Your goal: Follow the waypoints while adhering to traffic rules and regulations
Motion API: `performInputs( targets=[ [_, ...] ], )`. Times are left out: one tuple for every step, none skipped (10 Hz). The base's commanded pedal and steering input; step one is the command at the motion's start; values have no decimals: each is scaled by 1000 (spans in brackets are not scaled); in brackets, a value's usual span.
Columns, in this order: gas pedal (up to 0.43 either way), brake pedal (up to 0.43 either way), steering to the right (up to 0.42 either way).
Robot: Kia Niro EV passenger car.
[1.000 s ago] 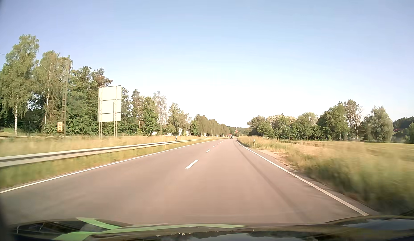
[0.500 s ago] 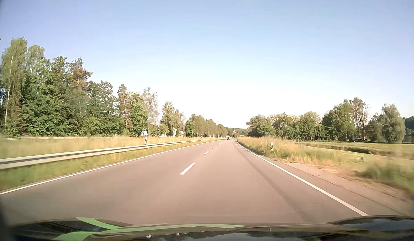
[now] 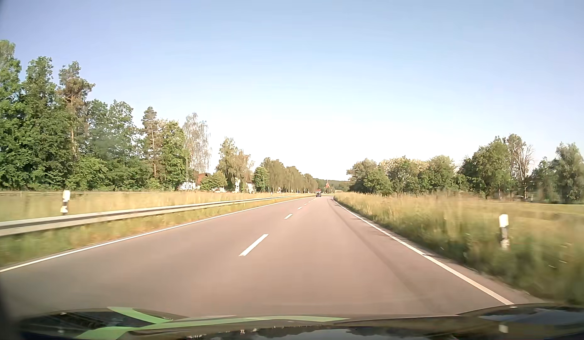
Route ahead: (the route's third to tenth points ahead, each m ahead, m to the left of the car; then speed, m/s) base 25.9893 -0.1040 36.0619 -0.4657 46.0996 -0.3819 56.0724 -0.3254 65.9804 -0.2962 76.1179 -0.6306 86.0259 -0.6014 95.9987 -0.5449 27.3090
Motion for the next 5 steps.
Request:
performInputs(
  targets=[
    [248, 0, 4],
    [248, 0, 5],
    [240, 0, 5],
    [240, 0, 5],
    [240, 0, 5]
  ],
)
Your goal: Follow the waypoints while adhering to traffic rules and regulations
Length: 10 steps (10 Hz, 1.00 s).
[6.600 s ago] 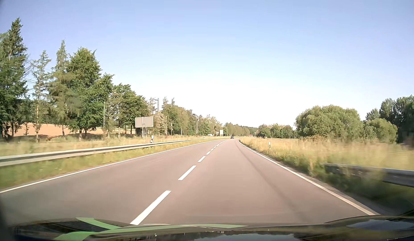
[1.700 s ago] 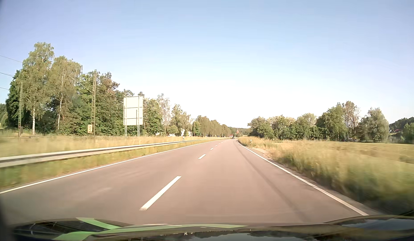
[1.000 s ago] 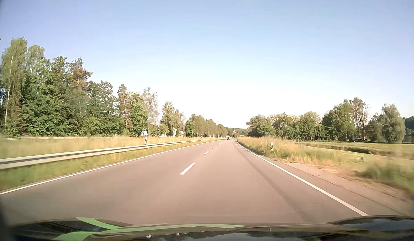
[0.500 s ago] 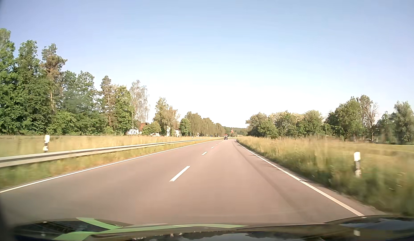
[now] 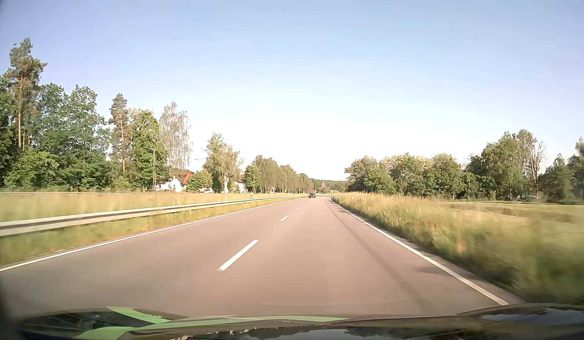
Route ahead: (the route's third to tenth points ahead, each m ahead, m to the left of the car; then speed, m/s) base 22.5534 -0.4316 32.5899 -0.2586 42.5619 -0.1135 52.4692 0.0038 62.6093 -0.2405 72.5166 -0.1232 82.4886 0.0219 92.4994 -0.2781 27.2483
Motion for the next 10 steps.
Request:
performInputs(
  targets=[
    [240, 0, 4],
    [240, 0, 4],
    [240, 0, 4],
    [240, 0, 3],
    [240, 0, 3],
    [240, 0, 3],
    [240, 0, 3],
    [240, 0, 3],
    [240, 0, 3],
    [240, 0, 3]
  ],
)
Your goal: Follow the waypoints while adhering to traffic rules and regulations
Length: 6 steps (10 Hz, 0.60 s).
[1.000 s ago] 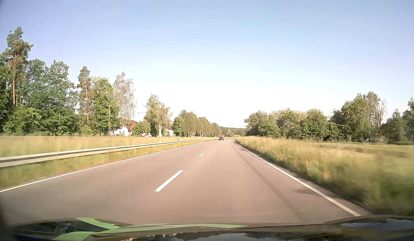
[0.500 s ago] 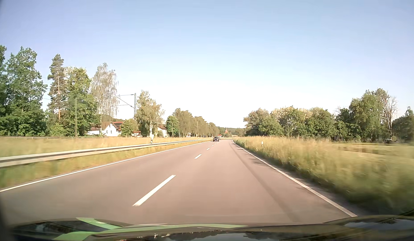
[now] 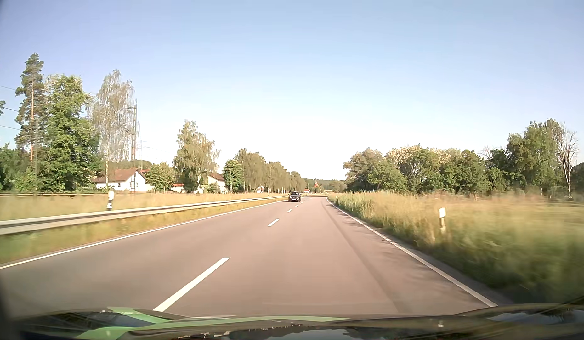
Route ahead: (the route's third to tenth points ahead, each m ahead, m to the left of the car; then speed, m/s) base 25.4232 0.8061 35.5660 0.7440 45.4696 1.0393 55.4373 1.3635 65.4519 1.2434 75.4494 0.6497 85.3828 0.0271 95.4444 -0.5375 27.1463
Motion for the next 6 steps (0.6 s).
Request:
performInputs(
  targets=[
    [240, 0, 3],
    [240, 0, 2],
    [240, 0, 0],
    [240, 0, -1],
    [240, 0, -1],
    [240, 0, -1]
  ],
)
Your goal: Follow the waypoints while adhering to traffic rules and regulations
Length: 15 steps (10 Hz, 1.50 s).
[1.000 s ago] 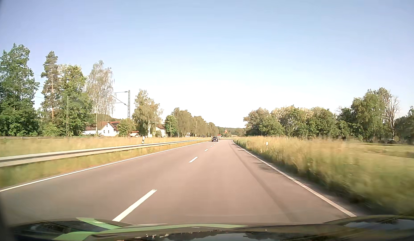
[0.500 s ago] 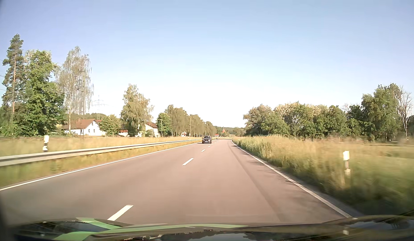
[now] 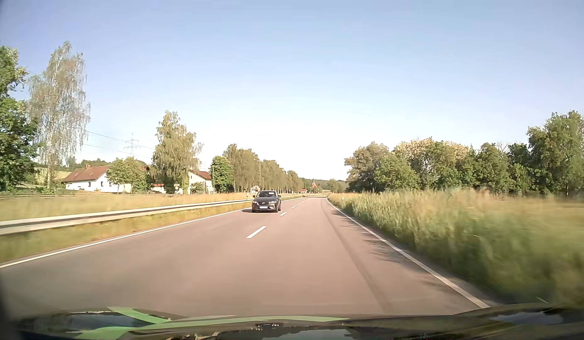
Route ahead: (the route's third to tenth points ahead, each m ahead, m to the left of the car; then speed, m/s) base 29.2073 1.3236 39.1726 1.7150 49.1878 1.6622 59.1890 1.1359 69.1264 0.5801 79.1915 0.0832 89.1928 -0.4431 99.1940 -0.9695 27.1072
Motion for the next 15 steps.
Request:
performInputs(
  targets=[
    [240, 0, -1],
    [240, 0, -1],
    [228, 0, 0],
    [220, 0, -1],
    [209, 0, 0],
    [209, 0, 0],
    [209, 0, 0],
    [209, 0, 0],
    [209, 0, 0],
    [209, 0, 1],
    [209, 0, 2],
    [209, 0, 2],
    [209, 0, 1],
    [209, 0, 1],
    [220, 0, 0]
  ],
)
